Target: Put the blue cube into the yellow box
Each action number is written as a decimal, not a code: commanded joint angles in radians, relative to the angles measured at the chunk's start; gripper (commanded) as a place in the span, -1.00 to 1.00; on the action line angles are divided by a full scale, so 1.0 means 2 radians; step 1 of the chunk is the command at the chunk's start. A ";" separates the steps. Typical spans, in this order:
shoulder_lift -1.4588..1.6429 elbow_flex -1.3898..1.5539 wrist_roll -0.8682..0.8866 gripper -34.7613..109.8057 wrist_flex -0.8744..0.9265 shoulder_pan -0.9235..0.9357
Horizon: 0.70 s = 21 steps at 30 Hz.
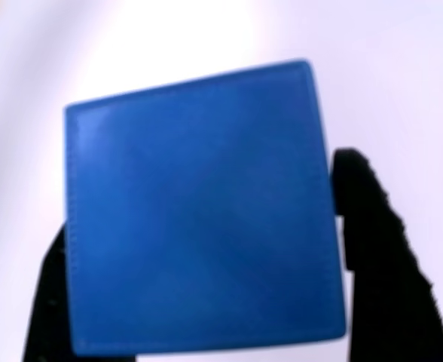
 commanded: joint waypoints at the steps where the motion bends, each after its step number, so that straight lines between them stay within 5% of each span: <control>1: 0.109 0.018 -0.008 -0.38 0.018 0.060; 21: 0.206 0.235 -0.074 -0.37 -0.012 0.244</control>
